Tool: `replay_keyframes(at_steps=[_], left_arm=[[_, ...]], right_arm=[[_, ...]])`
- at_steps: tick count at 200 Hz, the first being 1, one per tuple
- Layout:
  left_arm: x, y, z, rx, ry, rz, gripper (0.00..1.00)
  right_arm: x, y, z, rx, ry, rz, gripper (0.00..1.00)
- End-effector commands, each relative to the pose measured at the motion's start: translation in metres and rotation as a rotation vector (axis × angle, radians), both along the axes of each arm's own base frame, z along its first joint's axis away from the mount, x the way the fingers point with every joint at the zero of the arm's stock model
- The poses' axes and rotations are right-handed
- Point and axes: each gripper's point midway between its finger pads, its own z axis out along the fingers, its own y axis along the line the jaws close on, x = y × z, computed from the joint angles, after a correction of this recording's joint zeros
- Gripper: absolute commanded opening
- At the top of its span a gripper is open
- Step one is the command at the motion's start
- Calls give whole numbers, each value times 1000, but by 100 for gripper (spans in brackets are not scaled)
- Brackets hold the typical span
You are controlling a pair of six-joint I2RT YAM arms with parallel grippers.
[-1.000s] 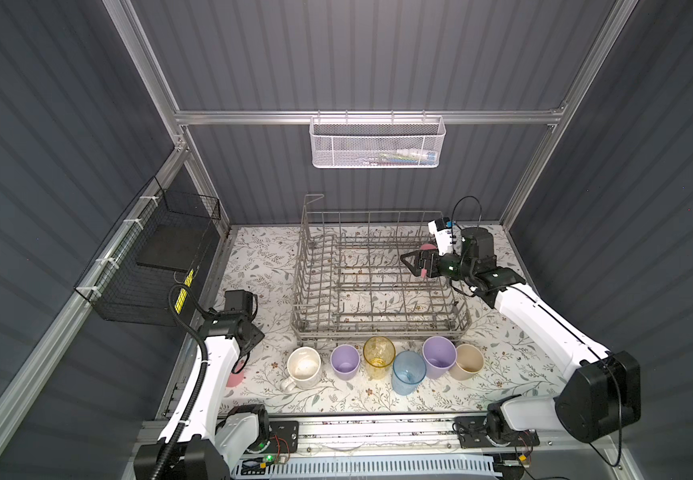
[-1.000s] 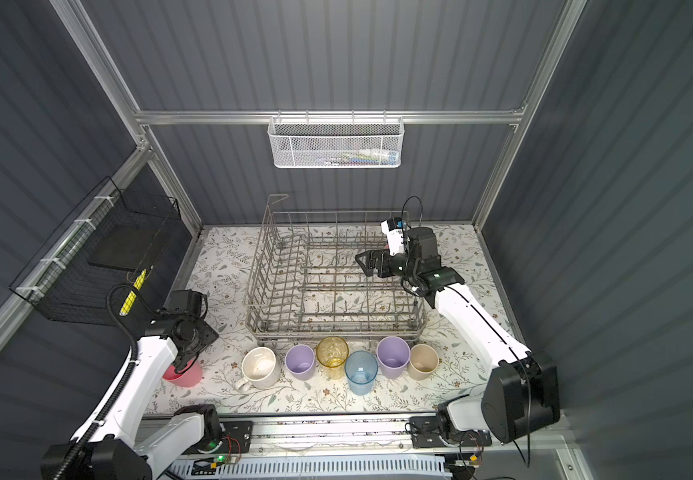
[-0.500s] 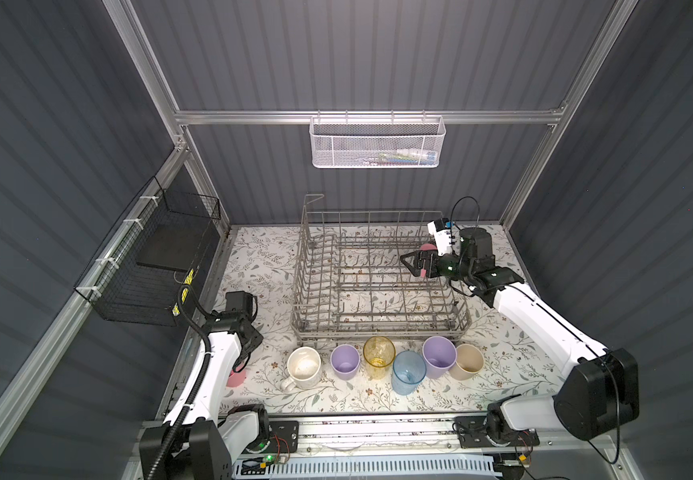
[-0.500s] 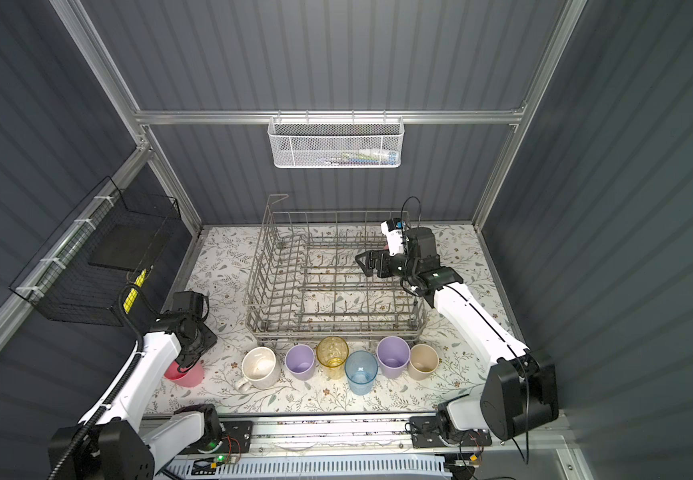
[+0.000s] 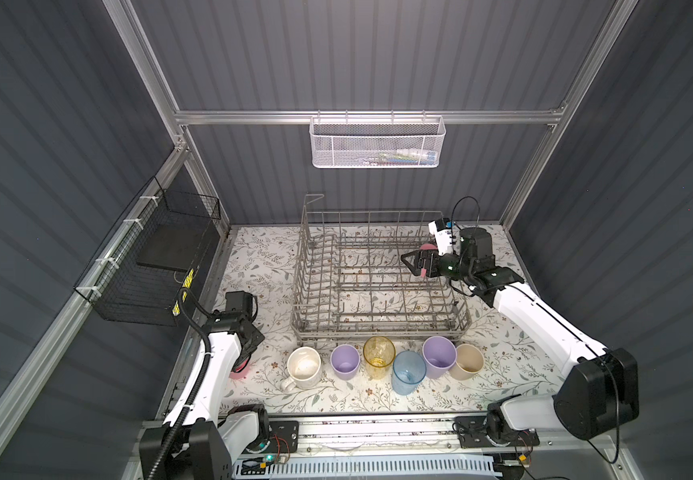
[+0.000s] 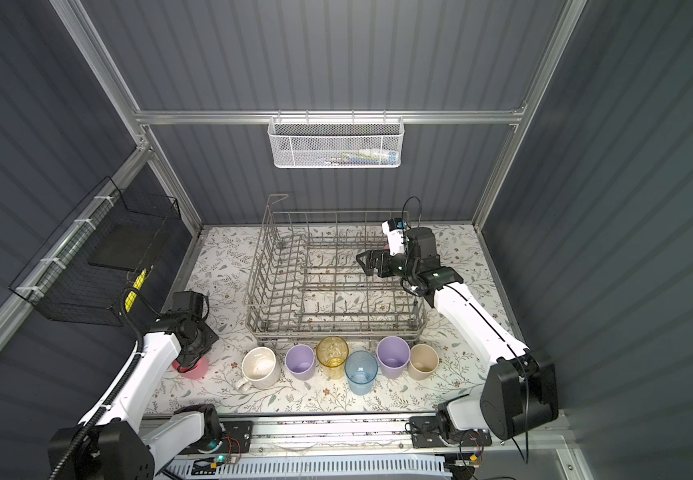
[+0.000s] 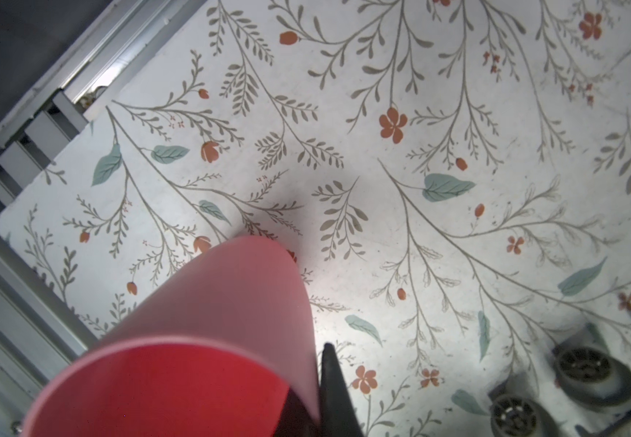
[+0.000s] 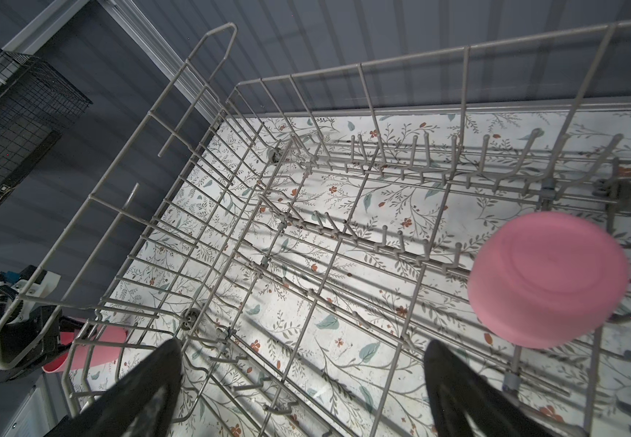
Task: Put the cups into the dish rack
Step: 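Lower the left gripper to the second pink cup and grasp it, then lift the second pink cup with the left gripper while the right gripper approaches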
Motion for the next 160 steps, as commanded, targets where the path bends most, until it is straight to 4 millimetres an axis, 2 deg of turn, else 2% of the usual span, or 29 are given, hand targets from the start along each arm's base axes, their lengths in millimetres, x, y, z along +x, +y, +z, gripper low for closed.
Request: replay_keyframes(at_steps=[1,32,69,119,160], left_arm=[[7,-1,12,-18,-50,4,0],[26,-13,33,-78,-157,-40,0],[53,-30,76,-150,-300,-127,0],[90,-45,167,-192,-539,-231,0],[115,-64,222,-259,-727,-323,0]], right_arm=[[5,-1,-6,-1,21,-14,99],[6,-1,-10,-2,33,-14,99],[6,0,-7,3,30,-14,99],[7,-1,-5,4,35,-21,99],[8,-1,-2,13,34,-28,99]])
